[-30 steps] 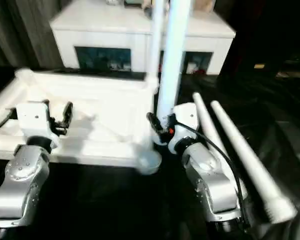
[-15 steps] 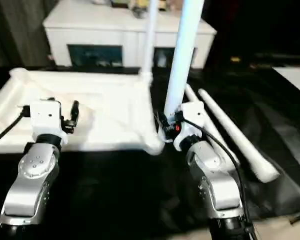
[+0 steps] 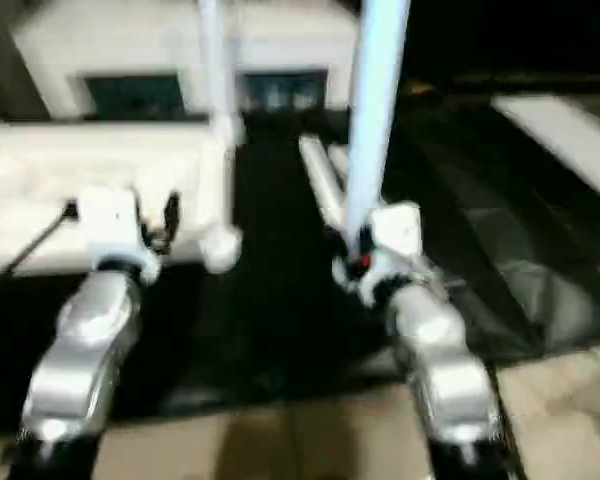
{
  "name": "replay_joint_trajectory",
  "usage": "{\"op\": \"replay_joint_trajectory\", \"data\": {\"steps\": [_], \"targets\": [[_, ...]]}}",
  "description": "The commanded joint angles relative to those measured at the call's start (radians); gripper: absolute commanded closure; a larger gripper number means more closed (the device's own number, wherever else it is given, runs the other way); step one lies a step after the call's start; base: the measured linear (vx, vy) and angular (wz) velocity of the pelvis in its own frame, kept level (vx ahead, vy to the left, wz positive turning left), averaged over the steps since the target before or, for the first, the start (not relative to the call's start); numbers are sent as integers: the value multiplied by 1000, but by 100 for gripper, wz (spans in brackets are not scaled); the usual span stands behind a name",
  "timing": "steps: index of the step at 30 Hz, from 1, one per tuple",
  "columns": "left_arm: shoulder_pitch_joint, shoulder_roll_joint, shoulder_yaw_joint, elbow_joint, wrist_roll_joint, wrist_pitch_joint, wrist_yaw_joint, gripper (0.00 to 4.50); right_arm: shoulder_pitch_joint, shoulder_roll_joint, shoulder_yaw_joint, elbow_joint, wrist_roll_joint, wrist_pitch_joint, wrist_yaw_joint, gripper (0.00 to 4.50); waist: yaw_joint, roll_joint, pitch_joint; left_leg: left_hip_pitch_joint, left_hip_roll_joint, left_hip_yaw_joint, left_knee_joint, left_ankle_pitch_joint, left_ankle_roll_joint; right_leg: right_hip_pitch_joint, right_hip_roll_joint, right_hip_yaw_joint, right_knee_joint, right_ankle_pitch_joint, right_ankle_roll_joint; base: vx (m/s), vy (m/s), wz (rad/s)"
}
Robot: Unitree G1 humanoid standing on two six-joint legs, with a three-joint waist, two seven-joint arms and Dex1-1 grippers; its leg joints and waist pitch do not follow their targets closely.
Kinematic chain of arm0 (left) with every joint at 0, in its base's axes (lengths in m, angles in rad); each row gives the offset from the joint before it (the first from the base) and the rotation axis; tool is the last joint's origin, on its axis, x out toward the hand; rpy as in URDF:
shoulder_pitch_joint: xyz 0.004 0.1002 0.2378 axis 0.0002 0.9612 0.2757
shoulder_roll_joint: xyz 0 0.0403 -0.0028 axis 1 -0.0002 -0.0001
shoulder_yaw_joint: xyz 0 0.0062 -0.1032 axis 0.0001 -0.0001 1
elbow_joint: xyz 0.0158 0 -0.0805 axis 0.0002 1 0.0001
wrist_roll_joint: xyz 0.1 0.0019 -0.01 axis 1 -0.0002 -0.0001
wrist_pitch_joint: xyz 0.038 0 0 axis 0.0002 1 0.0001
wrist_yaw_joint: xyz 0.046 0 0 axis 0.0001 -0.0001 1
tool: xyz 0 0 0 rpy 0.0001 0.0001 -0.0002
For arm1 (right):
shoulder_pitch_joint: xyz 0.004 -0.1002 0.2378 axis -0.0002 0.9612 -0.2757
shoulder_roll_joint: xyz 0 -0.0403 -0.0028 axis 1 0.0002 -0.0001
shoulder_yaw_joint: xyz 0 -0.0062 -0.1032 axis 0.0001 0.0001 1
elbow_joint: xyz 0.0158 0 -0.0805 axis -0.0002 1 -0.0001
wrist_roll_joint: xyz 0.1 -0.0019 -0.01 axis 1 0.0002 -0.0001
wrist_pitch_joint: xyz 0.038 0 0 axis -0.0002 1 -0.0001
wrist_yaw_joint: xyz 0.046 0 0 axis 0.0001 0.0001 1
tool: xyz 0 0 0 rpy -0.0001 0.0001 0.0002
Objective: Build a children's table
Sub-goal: Move to table
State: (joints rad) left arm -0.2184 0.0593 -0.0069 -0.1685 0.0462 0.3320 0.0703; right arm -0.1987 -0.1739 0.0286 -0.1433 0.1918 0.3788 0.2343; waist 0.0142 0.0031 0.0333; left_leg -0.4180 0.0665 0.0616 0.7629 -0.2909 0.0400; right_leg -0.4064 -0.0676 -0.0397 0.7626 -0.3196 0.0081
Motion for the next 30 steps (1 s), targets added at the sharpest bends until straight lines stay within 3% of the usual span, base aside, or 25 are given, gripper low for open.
{"op": "replay_joint_trajectory", "data": {"steps": [1,2,3,4,5,8,9,10,11,13,14,15,16,18,20,21,22,23,24,25,26,27,28,29,30], "targets": [[-17,17,27,-10,1,-8,-3,132,-7,5,25,-38,19,-6,36,261,36,-23,-39,15,61,-13,-71,20,-76,94,-136,88,-183,375,56,-72,-23,0],[-22,10,41,-14,-19,-15,-1,132,-3,5,35,-47,21,-8,47,261,37,-10,-32,29,76,-12,-116,28,-84,94,-103,65,-183,282,5,-72,-23,0],[-25,17,43,-16,-20,-15,-5,132,0,7,40,-53,22,-9,53,261,34,11,-29,58,123,-12,-181,-4,-79,81,-46,33,-175,154,-81,-96,44,13],[-24,30,38,-13,-8,-20,-6,132,1,14,39,-55,25,-7,53,261,21,35,-38,88,174,-25,-207,-64,-72,74,-47,27,-162,98,-152,-103,80,12],[-24,30,38,-13,-8,-20,-6,132,1,14,39,-55,25,-7,53,261,15,43,-36,80,179,-27,-218,-90,-66,78,-52,23,-165,98,-177,-103,80,12],[-14,42,37,-13,2,-33,-17,132,-10,21,36,-40,23,-3,51,261,16,34,-20,84,165,-1,-239,-348,-130,75,-70,25,-200,-48,-190,-74,80,7],[-13,41,39,-17,-1,-34,-20,132,-14,21,34,-34,26,1,49,261,15,31,-12,102,154,10,-243,-497,-156,68,-74,26,-222,-243,-162,-72,60,10],[-15,43,39,-16,-3,-32,-24,132,-18,23,31,-25,27,-4,48,261,18,25,-3,11,110,-21,-271,-545,-103,148,-103,-23,-233,-502,-78,-53,48,31],[-16,44,40,-14,-9,-37,-30,132,-19,24,29,-22,31,-5,50,261,29,27,-6,33,100,-13,-250,-552,-95,139,-116,-28,-257,-615,-58,-53,48,31],[-21,45,40,-8,-22,-43,-42,132,-27,20,29,-11,28,-22,63,261,6,22,3,44,94,13,-165,-461,-57,176,-174,-83,-342,-895,-39,2,58,54],[-21,45,40,-8,-22,-43,-42,132,-27,20,29,-11,26,-24,63,261,3,24,4,51,94,20,-157,-455,-52,186,-174,-102,-351,-899,-37,13,68,55],[-23,44,34,-9,-16,-35,-38,132,-31,22,18,-9,29,-16,57,261,-36,41,15,153,135,2,-201,-650,-134,106,-74,-136,-318,-693,-36,-18,70,40],[-24,43,31,-7,-16,-34,-37,132,-32,19,16,-8,24,-16,53,261,-41,70,1,168,179,-47,-312,-908,-190,126,-11,-98,-166,-302,-52,10,63,7],[-23,38,21,3,-15,-46,-40,132,-32,9,14,-2,11,-22,51,261,-44,50,2,177,200,-85,-345,-936,-141,99,-6,-62,-103,-57,-23,50,63,1],[-23,33,14,11,-9,-52,-39,132,-33,2,11,5,4,-29,50,261,-47,35,3,193,189,-77,-335,-882,-81,83,-29,-33,-123,-56,-15,116,15,-1],[-25,30,14,18,-13,-58,-44,132,-35,3,6,8,4,-33,47,261,-44,14,-2,189,153,-53,-316,-792,-42,98,-52,-10,-180,-111,-17,137,-57,3],[-26,30,15,22,-16,-61,-49,132,-37,5,4,11,4,-35,46,261,-20,-18,-1,130,77,31,-231,-557,-19,158,-124,65,-275,-341,-62,172,-61,1],[-26,34,12,31,-11,-69,-52,132,-39,6,1,14,4,-36,44,261,1,-31,1,66,66,33,-143,-350,18,223,-186,118,-320,-544,-79,172,-61,1],[-26,37,10,37,-7,-73,-54,132,-41,7,0,16,5,-36,42,261,32,-40,-28,12,70,27,-35,-104,65,272,-231,176,-338,-646,-134,186,-13,-3],[-25,37,7,43,-11,-73,-61,132,-41,9,-4,14,7,-37,40,261,41,-25,-35,-44,68,15,-24,-6,66,300,-192,145,-309,-461,-188,190,14,0],[-25,37,2,47,-11,-72,-65,132,-41,8,-6,11,7,-36,40,261,42,-34,-32,-56,58,22,-33,37,72,298,-152,123,-306,-354,-207,190,14,0],[-24,36,-3,50,-11,-75,-67,132,-41,6,-7,8,6,-32,42,261,48,-13,-44,-40,56,33,-95,154,89,289,-81,77,-294,-190,-241,216,41,10],[-21,36,-7,53,-11,-77,-72,132,-41,9,-13,9,15,-29,44,261,37,39,-60,23,81,31,-186,336,124,257,8,-11,-254,-42,-175,251,56,15],[-19,38,-9,55,-7,-79,-72,132,-41,10,-16,11,20,-27,45,261,10,71,-58,123,105,-9,-202,350,152,183,47,-53,-211,-38,-117,251,56,15],[-17,40,-10,57,-2,-84,-70,132,-43,9,-18,14,22,-26,45,261,-31,88,-71,228,213,-135,-224,86,362,35,44,-46,-51,-165,-32,291,30,3]]}}
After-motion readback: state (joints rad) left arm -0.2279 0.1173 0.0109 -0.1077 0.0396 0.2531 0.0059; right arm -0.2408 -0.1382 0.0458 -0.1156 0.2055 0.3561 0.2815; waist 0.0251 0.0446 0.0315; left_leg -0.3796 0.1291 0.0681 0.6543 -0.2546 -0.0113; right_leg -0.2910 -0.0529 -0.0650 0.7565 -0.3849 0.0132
